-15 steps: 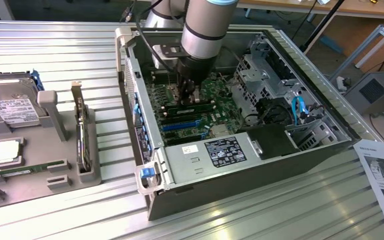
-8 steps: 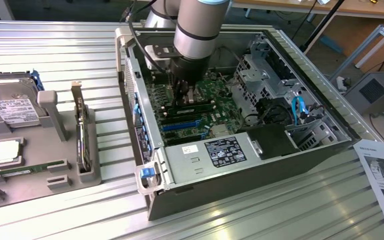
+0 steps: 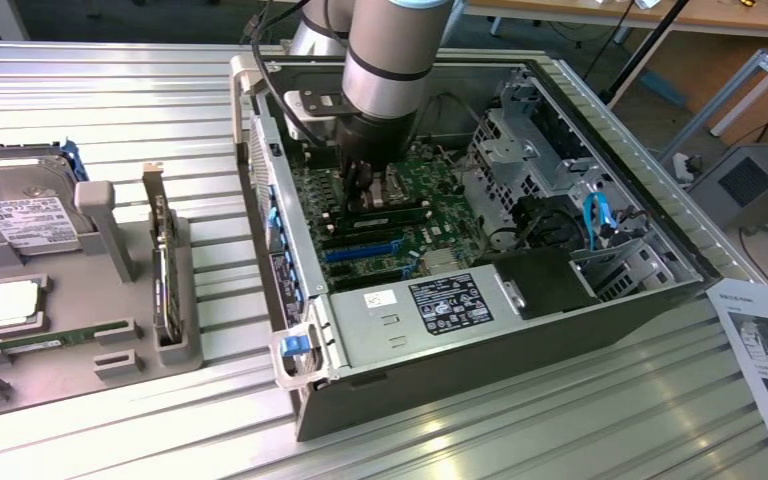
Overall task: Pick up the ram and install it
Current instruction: 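Press down the ram until it locks into place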
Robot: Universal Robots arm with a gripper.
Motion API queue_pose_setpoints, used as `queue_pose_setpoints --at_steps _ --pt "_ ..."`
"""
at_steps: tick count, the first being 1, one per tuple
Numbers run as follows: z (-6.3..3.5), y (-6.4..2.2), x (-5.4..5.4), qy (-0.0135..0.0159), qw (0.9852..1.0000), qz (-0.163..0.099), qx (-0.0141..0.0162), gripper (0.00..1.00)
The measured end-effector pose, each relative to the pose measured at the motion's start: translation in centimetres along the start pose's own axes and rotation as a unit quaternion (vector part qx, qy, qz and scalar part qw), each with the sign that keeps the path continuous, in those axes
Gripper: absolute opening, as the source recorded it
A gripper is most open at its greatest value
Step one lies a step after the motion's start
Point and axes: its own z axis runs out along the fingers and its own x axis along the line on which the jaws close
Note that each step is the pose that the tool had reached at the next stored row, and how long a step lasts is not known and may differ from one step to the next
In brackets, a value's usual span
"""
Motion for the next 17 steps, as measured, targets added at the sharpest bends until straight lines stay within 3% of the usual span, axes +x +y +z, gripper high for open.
queue_pose_setpoints --at_steps 17 --pt "0.45 0.16 0.01 -0.0001 1.0000 0.000 0.0013 0.11"
